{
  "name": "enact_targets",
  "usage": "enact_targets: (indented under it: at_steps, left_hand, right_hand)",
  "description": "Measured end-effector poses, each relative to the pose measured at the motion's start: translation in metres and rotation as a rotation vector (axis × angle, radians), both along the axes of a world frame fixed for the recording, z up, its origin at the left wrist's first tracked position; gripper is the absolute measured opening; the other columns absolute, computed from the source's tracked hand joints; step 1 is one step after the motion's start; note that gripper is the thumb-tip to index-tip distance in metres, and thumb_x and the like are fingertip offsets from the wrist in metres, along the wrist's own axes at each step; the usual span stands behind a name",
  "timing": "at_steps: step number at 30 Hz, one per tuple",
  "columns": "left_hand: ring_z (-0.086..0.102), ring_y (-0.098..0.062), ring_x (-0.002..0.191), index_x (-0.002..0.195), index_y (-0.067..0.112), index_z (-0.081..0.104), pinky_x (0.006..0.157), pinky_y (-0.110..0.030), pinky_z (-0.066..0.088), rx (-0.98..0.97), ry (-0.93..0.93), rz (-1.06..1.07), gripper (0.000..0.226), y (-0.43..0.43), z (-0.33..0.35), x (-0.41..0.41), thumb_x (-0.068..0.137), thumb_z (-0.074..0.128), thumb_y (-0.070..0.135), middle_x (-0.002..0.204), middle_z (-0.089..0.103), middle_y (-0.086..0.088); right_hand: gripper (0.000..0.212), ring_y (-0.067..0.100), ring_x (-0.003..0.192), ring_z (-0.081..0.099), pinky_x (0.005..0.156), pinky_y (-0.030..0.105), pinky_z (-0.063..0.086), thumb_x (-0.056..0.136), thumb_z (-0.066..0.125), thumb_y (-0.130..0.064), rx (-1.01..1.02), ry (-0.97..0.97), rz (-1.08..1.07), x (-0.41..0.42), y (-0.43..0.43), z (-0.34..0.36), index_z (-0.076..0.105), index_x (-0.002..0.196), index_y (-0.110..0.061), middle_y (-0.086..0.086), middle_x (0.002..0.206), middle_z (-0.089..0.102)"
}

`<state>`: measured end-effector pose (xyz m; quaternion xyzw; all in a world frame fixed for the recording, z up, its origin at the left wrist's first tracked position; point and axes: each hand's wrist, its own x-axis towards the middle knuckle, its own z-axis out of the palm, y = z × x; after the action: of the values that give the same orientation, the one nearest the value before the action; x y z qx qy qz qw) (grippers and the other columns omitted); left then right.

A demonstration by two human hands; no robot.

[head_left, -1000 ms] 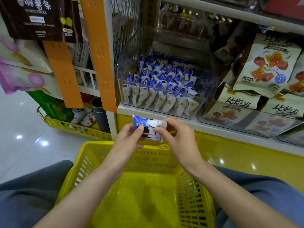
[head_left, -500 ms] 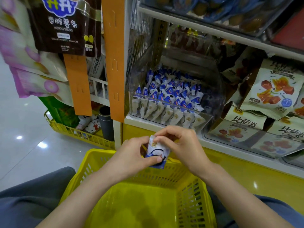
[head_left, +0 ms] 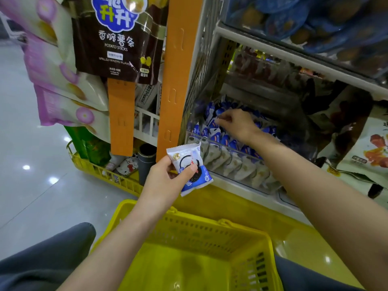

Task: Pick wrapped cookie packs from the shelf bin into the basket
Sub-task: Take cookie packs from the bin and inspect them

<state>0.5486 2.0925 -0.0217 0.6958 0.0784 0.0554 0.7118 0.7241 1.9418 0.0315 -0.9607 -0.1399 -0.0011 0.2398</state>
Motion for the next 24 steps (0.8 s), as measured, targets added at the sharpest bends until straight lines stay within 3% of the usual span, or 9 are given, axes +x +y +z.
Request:
enact_targets:
  at_steps: [3, 5, 8, 11, 14, 18, 20, 22, 24]
  left_hand:
    - [0.067, -0.011, 0.090, 0.091, 0.035, 0.061, 0.079, -0.039, 0.057, 0.010, 0.004, 0.009, 0.011, 0.003, 0.000, 0.002, 0.084, 0.065, 0.028, 0.094, 0.070, 0.007]
    - [0.067, -0.010, 0.091, 0.092, 0.035, 0.060, 0.079, -0.040, 0.057, 0.012, 0.006, 0.009, 0.012, 0.004, 0.001, 0.003, 0.084, 0.064, 0.028, 0.095, 0.070, 0.006]
    - [0.066, -0.010, 0.093, 0.093, 0.035, 0.058, 0.079, -0.039, 0.057, 0.002, 0.005, 0.004, 0.012, 0.006, 0.003, 0.004, 0.084, 0.064, 0.029, 0.097, 0.069, 0.006]
    - [0.066, -0.009, 0.094, 0.094, 0.035, 0.058, 0.076, -0.035, 0.058, -0.009, -0.005, 0.007, 0.012, 0.007, 0.004, 0.003, 0.084, 0.063, 0.029, 0.097, 0.069, 0.006]
    - [0.065, -0.009, 0.093, 0.095, 0.035, 0.057, 0.075, -0.033, 0.058, -0.012, -0.008, 0.020, 0.012, 0.008, 0.004, 0.003, 0.086, 0.062, 0.029, 0.097, 0.068, 0.005]
    - [0.066, -0.007, 0.092, 0.096, 0.035, 0.056, 0.066, -0.023, 0.054, -0.090, 0.014, 0.033, 0.010, 0.010, 0.004, 0.004, 0.088, 0.058, 0.030, 0.099, 0.068, 0.004]
    - [0.066, -0.009, 0.091, 0.097, 0.031, 0.057, 0.064, -0.023, 0.053, -0.123, 0.043, 0.038, 0.008, 0.010, 0.005, 0.003, 0.089, 0.058, 0.030, 0.099, 0.068, 0.002]
    - [0.066, -0.010, 0.089, 0.099, 0.027, 0.056, 0.066, -0.028, 0.053, -0.165, 0.090, 0.046, 0.009, 0.008, 0.005, 0.003, 0.090, 0.056, 0.029, 0.099, 0.067, 0.000]
    - [0.067, -0.010, 0.084, 0.099, 0.025, 0.056, 0.068, -0.031, 0.053, -0.247, 0.147, 0.040, 0.010, 0.006, 0.008, 0.001, 0.091, 0.054, 0.032, 0.097, 0.068, -0.001]
  right_hand:
    - [0.039, 0.021, 0.072, 0.057, 0.063, 0.025, 0.037, 0.093, 0.053, -0.033, -0.129, 0.093, -0.013, 0.017, 0.009, -0.003, 0.066, 0.093, 0.003, 0.018, 0.079, 0.063]
    - [0.044, 0.017, 0.050, 0.042, 0.051, 0.027, 0.029, 0.091, 0.054, -0.039, -0.178, 0.110, -0.047, 0.022, 0.015, -0.002, 0.057, 0.066, -0.003, 0.010, 0.055, 0.043]
    - [0.049, 0.016, 0.047, 0.037, 0.052, 0.028, 0.030, 0.086, 0.060, -0.045, -0.255, 0.097, -0.109, 0.030, 0.021, -0.003, 0.041, 0.056, -0.010, 0.005, 0.050, 0.037]
    - [0.046, 0.017, 0.050, 0.046, 0.059, 0.028, 0.039, 0.082, 0.064, -0.045, -0.342, 0.107, -0.161, 0.034, 0.027, -0.001, 0.044, 0.058, -0.011, 0.006, 0.056, 0.049]
    - [0.033, 0.017, 0.049, 0.055, 0.049, 0.025, 0.045, 0.081, 0.066, -0.033, -0.231, 0.137, -0.217, 0.034, 0.027, 0.000, 0.053, 0.062, -0.009, 0.006, 0.058, 0.058]
    - [0.020, 0.014, 0.058, 0.054, 0.072, 0.036, 0.055, 0.083, 0.065, -0.022, 0.081, -0.078, -0.218, 0.024, 0.017, 0.003, 0.068, 0.081, -0.002, 0.012, 0.069, 0.062]
    - [0.023, 0.007, 0.069, 0.054, 0.066, 0.018, 0.049, 0.084, 0.065, -0.022, 0.262, -0.214, -0.223, 0.011, 0.011, 0.015, 0.067, 0.100, -0.006, 0.002, 0.081, 0.062]
    - [0.025, -0.001, 0.070, 0.052, 0.058, 0.002, 0.041, 0.084, 0.065, -0.023, 0.380, -0.317, -0.201, -0.009, 0.008, 0.030, 0.065, 0.105, -0.010, -0.004, 0.086, 0.061]
    - [0.020, 0.002, 0.072, 0.057, 0.063, 0.007, 0.047, 0.084, 0.065, -0.024, 0.471, -0.303, -0.192, -0.030, 0.006, 0.042, 0.064, 0.101, -0.013, -0.004, 0.085, 0.062]
